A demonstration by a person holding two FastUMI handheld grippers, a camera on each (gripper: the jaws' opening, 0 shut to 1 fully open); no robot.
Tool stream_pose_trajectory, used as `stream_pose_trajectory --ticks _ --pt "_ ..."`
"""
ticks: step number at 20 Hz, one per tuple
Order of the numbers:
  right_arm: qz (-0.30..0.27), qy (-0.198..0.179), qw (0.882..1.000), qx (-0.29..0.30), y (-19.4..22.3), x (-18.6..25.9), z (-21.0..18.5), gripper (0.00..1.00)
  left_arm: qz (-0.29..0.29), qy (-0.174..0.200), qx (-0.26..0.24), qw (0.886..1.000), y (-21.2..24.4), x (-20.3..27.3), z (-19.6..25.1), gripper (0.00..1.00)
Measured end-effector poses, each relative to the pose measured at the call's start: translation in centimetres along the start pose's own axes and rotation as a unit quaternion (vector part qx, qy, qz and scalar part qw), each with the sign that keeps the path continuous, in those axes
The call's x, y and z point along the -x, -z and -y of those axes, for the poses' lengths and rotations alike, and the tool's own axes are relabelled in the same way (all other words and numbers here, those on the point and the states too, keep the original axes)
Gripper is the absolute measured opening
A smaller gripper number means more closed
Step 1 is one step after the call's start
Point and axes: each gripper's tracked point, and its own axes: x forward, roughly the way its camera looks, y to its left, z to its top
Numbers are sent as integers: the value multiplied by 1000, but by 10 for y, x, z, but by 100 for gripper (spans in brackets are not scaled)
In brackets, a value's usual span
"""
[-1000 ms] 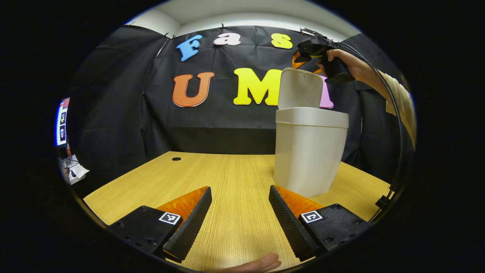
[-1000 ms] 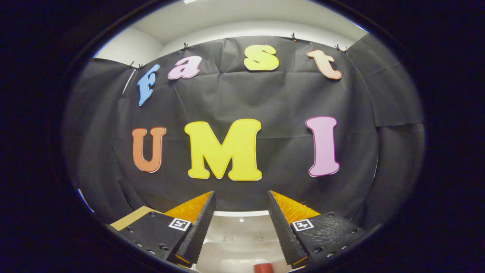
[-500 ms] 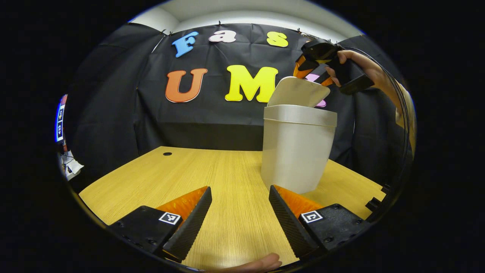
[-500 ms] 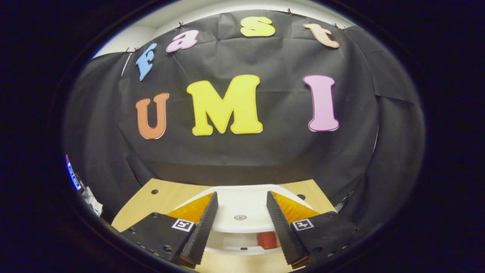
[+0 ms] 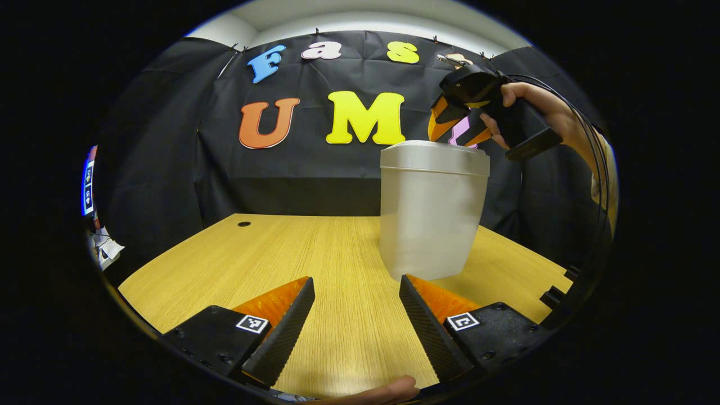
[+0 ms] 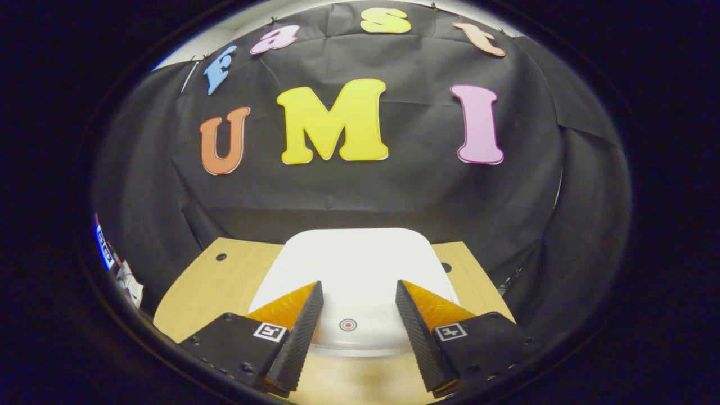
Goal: Press the lid of the desktop garbage bin to open it, pick up the crumpled paper on the desktop and throw it into the bin, then pick up the pop can on the desktop and drop it into the bin, and finally close the garbage bin lid.
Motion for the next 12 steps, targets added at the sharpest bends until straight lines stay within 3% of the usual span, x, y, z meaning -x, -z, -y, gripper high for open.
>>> stream_pose_trajectory --ticks 5,7,12 --pt "51 22 998 13 4 -2 -3 82 -7 -8 8 1000 8 -6 -9 99" --pt "70 27 997 14 6 -2 -4 87 -11 -15 11 1000 12 -8 -15 99" --pt "107 2 994 27 10 -9 -5 89 -25 -31 -12 999 21 -24 -25 99"
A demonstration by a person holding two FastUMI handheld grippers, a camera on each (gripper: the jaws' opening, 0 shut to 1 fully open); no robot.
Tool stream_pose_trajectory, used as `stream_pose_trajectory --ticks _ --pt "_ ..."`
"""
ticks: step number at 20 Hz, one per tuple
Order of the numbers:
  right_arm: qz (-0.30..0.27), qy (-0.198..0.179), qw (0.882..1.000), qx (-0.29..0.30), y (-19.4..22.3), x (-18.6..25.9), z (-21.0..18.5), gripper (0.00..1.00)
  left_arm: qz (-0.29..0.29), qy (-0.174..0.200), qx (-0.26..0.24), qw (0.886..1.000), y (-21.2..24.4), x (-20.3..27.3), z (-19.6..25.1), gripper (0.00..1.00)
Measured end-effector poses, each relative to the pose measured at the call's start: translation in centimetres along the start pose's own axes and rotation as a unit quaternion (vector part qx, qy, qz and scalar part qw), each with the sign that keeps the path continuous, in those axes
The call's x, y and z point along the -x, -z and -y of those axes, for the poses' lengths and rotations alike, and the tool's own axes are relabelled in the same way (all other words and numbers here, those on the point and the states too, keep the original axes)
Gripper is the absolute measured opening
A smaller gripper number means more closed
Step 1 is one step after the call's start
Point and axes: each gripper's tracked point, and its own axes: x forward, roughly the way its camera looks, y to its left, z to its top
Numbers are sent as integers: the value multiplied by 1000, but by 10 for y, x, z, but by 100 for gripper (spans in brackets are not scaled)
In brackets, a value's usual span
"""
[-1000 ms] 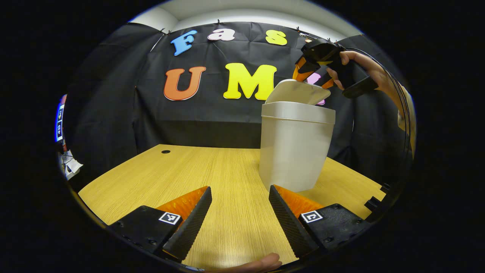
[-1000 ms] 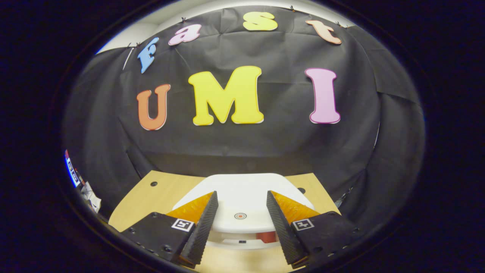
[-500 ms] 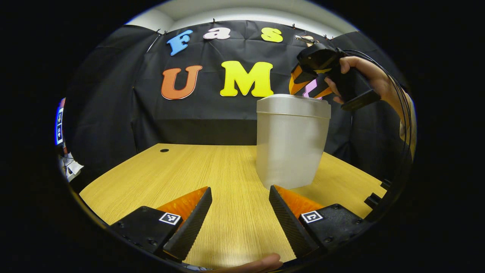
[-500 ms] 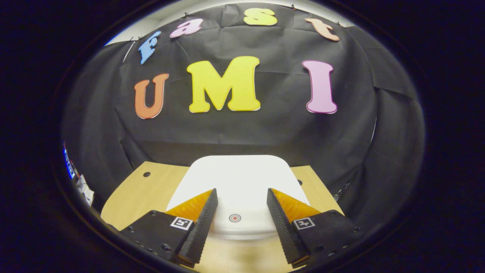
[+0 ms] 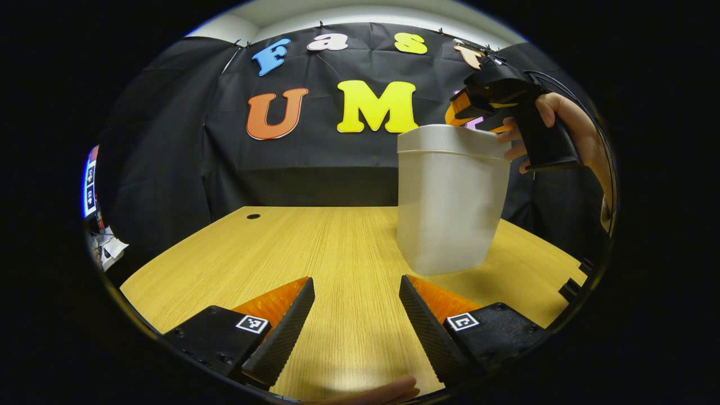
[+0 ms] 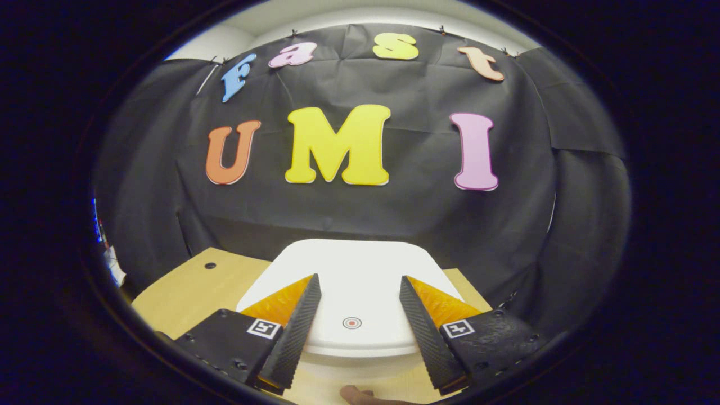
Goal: Press the lid of the desktop garbage bin to open it, pick up the crumpled paper on the desktop and throw it into the bin, then pick up the pop can on the desktop and drop it into the bin, and finally close the garbage bin lid.
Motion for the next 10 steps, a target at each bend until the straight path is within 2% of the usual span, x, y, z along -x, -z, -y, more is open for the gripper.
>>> stream_pose_trajectory --ticks 2,6,8,9,10 --pt "16 -11 1000 11 2 -2 0 89 -8 -1 -5 1000 4 -8 2 99" --pt "61 -29 998 -4 1 -2 1 89 -9 10 -1 1000 2 -18 17 99" --pt "80 -33 996 -35 -5 4 4 87 -4 12 -6 1000 -2 -18 20 99" --pt "84 -35 995 -51 -8 8 5 90 -2 11 -9 1000 -3 -19 21 99" --pt "86 -33 994 -54 -7 9 7 98 -3 12 -10 1000 -1 -20 21 99"
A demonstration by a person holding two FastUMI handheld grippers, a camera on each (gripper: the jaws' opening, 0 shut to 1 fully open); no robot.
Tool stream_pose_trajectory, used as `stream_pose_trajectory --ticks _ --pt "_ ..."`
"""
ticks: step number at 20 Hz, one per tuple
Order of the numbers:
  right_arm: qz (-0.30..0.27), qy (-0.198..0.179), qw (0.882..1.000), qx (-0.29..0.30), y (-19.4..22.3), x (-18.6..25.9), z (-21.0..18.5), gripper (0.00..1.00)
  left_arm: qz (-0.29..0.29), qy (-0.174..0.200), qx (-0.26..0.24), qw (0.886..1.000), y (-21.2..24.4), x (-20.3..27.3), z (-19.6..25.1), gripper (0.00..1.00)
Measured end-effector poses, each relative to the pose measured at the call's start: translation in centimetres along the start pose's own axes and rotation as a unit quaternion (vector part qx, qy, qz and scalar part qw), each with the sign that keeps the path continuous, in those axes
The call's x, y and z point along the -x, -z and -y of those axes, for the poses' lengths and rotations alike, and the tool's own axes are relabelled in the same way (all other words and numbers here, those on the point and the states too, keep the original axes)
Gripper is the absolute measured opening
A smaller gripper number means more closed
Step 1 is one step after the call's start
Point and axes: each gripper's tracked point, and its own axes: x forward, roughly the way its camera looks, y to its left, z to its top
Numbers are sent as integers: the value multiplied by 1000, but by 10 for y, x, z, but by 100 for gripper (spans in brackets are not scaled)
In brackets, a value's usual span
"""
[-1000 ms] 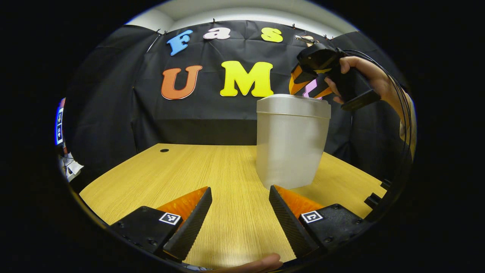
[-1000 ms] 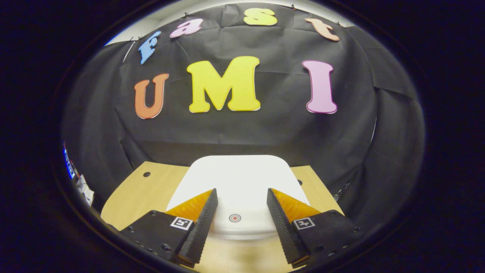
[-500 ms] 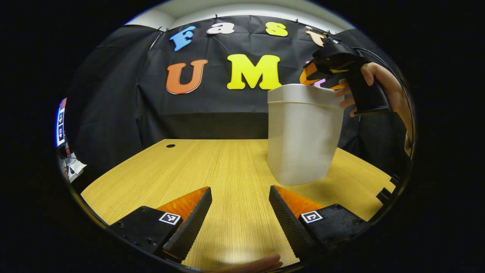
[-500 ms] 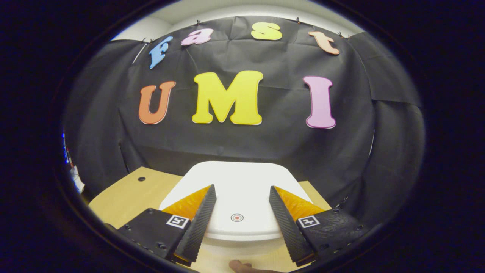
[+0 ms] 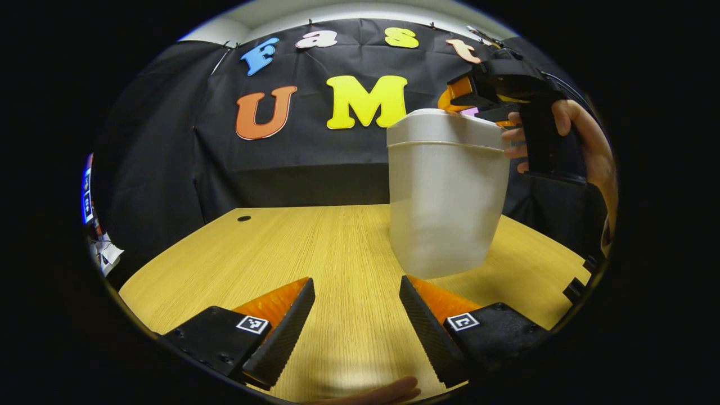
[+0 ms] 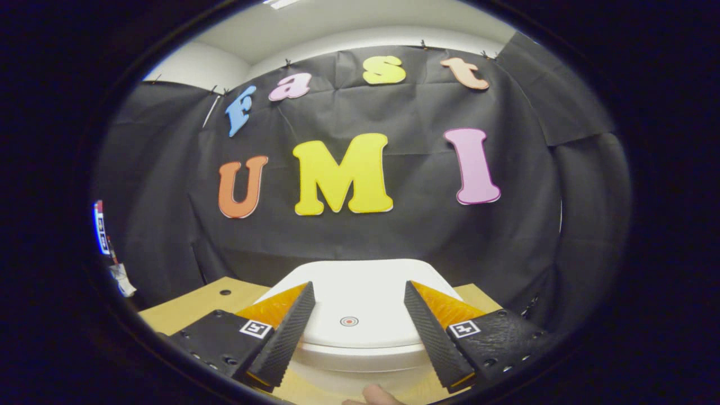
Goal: Press the lid of the desktop garbage bin to open it, pick up the crumpled paper on the desktop and throw it into the bin, then pick up the pop can on the desktop and drop it into the bin, and finally close the garbage bin lid.
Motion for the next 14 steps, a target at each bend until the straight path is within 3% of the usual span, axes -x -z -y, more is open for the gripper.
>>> stream_pose_trajectory --ticks 3,8,11,14 --pt "1 8 1000 21 0 1 7 94 -4 4 -1 1000 -5 1 4 99" --pt "25 -5 1000 4 -16 20 12 94 -4 9 -5 1000 -6 -7 19 99" --pt "1 1 1000 -3 -6 14 19 95 -6 8 -10 1000 -6 -7 24 99" --pt "-5 -4 999 45 14 9 16 98 -5 7 -8 1000 -5 -7 27 99"
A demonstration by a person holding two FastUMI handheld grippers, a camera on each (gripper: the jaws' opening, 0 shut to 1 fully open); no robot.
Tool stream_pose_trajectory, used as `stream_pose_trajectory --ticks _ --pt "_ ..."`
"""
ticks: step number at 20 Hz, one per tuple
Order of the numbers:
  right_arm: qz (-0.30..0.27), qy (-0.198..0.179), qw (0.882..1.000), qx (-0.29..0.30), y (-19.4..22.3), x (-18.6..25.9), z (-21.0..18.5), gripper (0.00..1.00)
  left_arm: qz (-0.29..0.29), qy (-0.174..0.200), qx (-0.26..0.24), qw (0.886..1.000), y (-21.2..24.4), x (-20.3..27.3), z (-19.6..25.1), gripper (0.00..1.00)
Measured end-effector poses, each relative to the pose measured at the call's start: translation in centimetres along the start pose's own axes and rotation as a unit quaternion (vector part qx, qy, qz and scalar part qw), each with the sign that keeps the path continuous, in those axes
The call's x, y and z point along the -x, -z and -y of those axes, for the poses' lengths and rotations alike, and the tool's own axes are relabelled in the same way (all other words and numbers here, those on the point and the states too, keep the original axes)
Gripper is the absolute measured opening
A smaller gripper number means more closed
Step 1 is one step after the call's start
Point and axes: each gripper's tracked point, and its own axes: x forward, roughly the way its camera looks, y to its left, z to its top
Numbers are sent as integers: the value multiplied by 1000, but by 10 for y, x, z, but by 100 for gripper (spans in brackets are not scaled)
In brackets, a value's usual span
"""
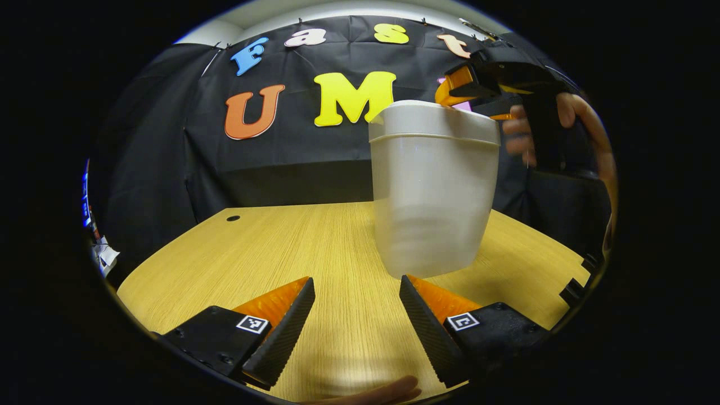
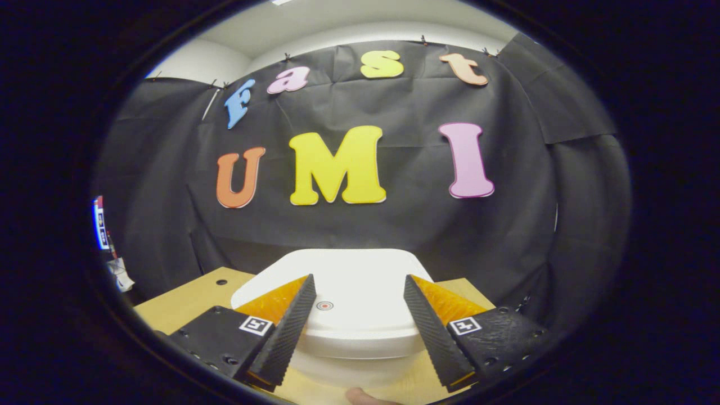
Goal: Press the lid of the desktop garbage bin to open it, pick up the crumpled paper on the desktop and throw it into the bin, then pick up the pop can on the desktop and drop it into the bin, and finally close the garbage bin lid.
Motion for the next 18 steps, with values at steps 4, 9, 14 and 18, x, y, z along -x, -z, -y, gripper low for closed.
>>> stream_pose_trajectory --ticks 4,9,14,18 --pt "18 -10 1000 -14 0 4 3 98 2 2 -2 1000 -4 1 9 99" --pt "56 -21 996 -60 -19 27 14 93 9 2 -3 1000 -5 4 10 99" --pt "58 -13 996 -73 -3 57 36 93 20 1 12 1000 -12 7 7 99" --pt "85 1 993 -76 37 93 52 95 38 -10 16 999 -24 7 0 99"
